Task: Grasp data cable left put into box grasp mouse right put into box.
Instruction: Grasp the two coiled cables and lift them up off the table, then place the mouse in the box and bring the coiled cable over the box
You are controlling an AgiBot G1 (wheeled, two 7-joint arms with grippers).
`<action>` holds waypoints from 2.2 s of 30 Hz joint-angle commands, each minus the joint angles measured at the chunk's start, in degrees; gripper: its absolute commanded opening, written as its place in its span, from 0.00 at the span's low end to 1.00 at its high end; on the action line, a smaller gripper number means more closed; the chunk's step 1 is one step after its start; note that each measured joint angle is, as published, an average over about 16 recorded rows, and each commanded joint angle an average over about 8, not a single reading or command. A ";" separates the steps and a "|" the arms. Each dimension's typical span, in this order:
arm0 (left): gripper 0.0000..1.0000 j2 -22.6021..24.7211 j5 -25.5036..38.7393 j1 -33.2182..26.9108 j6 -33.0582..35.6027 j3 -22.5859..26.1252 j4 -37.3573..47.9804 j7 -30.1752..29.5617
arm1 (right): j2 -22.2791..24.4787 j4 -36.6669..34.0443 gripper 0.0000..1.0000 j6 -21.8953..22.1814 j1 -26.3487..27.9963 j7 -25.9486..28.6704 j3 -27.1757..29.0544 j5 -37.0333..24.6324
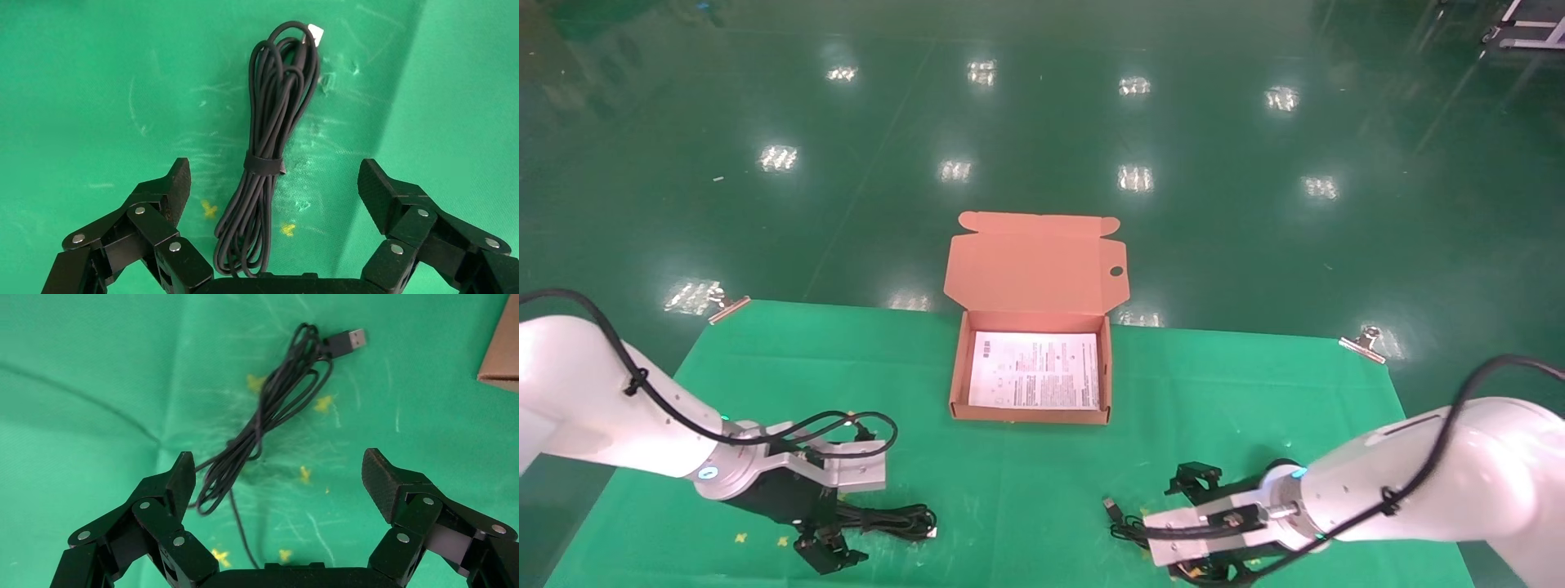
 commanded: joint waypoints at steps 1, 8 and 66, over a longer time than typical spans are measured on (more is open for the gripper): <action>1.00 0.94 -0.51 -0.25 -0.37 -0.27 3.06 1.29 | -1.30 -2.29 1.00 0.49 0.15 -0.15 0.00 0.09; 0.79 3.14 -1.08 -0.65 -0.89 -0.47 9.34 4.89 | -4.25 -8.52 0.89 1.42 0.67 -1.69 -0.08 0.54; 0.00 3.50 -0.91 -0.73 -0.94 -0.33 10.51 5.72 | -4.85 -9.77 0.00 1.65 0.82 -2.01 -0.10 0.61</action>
